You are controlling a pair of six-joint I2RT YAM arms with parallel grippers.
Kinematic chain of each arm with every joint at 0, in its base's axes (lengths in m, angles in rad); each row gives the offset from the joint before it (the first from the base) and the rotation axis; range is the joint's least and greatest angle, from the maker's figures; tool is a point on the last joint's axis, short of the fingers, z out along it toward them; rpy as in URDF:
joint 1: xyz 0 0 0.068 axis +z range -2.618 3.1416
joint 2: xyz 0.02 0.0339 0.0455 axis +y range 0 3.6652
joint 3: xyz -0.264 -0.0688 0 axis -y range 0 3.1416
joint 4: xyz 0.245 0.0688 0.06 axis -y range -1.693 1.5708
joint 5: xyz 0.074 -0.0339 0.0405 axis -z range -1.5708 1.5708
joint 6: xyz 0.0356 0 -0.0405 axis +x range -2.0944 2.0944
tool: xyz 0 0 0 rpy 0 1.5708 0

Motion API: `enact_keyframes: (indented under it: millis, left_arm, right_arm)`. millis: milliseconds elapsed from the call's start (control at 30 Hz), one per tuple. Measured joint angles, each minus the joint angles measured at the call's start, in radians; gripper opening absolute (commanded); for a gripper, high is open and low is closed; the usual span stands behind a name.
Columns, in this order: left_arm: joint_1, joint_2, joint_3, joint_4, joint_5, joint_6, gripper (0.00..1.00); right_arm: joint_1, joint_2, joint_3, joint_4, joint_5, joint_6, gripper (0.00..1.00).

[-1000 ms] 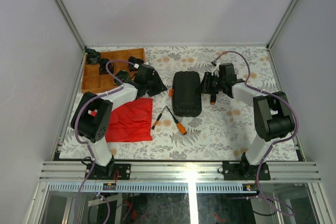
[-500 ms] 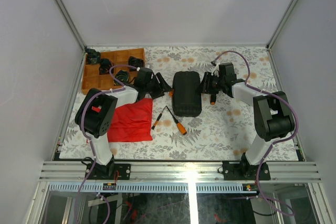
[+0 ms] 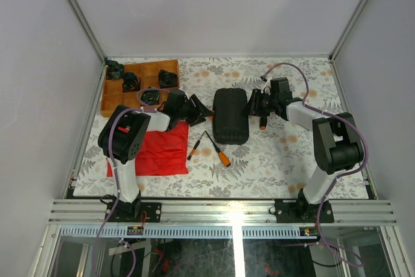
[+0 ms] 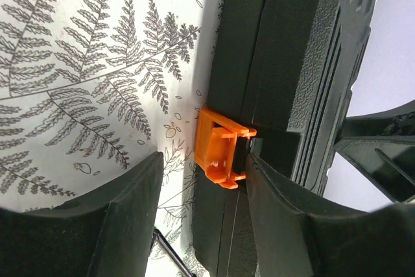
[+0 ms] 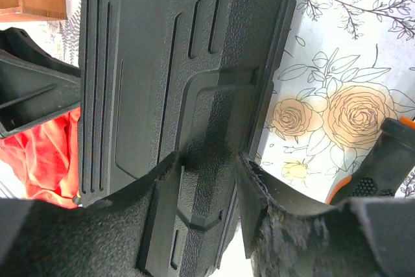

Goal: Sort the tools into containers
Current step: Open the storage box at the center of the board.

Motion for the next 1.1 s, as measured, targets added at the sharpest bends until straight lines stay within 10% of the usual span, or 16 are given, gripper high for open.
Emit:
enact_keyframes:
  millis: [1100]
  left_arm:
    - [0.031, 0.057, -0.057, 0.277, 0.130, -0.171, 0.00]
  right_arm:
    - [-0.003, 0.010, 0.010, -0.008, -0.017, -0.001, 0.45]
